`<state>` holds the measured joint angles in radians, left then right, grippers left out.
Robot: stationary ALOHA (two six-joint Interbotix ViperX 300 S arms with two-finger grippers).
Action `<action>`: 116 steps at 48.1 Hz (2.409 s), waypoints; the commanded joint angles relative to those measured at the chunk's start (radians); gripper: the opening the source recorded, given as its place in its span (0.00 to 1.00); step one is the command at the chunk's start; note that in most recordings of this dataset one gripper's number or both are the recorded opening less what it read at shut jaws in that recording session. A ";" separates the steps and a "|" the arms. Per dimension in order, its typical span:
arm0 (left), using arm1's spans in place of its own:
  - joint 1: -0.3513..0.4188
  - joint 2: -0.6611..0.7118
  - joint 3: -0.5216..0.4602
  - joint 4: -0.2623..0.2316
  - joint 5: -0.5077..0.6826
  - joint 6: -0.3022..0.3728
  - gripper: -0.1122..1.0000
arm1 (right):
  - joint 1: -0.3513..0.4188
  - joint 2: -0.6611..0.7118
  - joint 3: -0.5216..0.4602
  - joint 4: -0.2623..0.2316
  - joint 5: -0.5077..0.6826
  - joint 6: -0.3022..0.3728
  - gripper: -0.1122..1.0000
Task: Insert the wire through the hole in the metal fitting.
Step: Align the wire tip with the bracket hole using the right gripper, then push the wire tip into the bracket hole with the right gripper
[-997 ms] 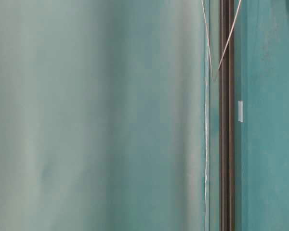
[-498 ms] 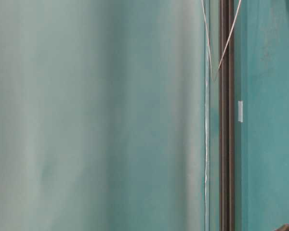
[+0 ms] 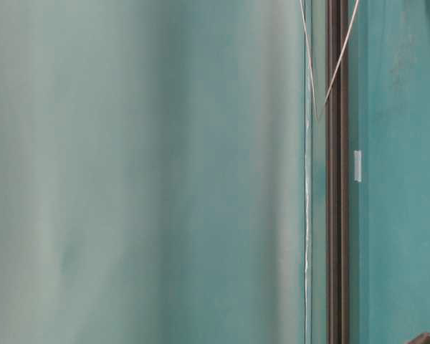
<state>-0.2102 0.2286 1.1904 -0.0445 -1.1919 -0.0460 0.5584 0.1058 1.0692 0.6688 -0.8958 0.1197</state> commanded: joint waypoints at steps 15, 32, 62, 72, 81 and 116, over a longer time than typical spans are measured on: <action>-0.003 -0.014 -0.005 -0.002 -0.009 0.000 0.78 | 0.003 -0.008 -0.023 0.002 0.014 -0.002 0.10; -0.005 -0.015 -0.005 -0.002 -0.009 0.003 0.78 | -0.008 -0.008 -0.051 0.000 0.034 -0.031 0.10; -0.023 -0.017 -0.005 -0.002 -0.009 0.003 0.78 | -0.025 0.035 -0.091 0.000 0.052 -0.049 0.10; -0.023 -0.017 -0.006 -0.002 -0.009 0.003 0.78 | -0.032 0.034 -0.089 0.000 0.052 -0.052 0.10; -0.023 -0.018 -0.008 -0.002 -0.009 0.003 0.78 | -0.032 0.035 -0.086 0.000 0.048 -0.055 0.10; -0.021 -0.018 -0.014 -0.002 -0.008 0.003 0.78 | -0.032 0.067 -0.089 -0.002 -0.008 -0.087 0.10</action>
<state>-0.2301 0.2286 1.1827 -0.0445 -1.1919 -0.0445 0.5262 0.1810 0.9910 0.6688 -0.8958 0.0307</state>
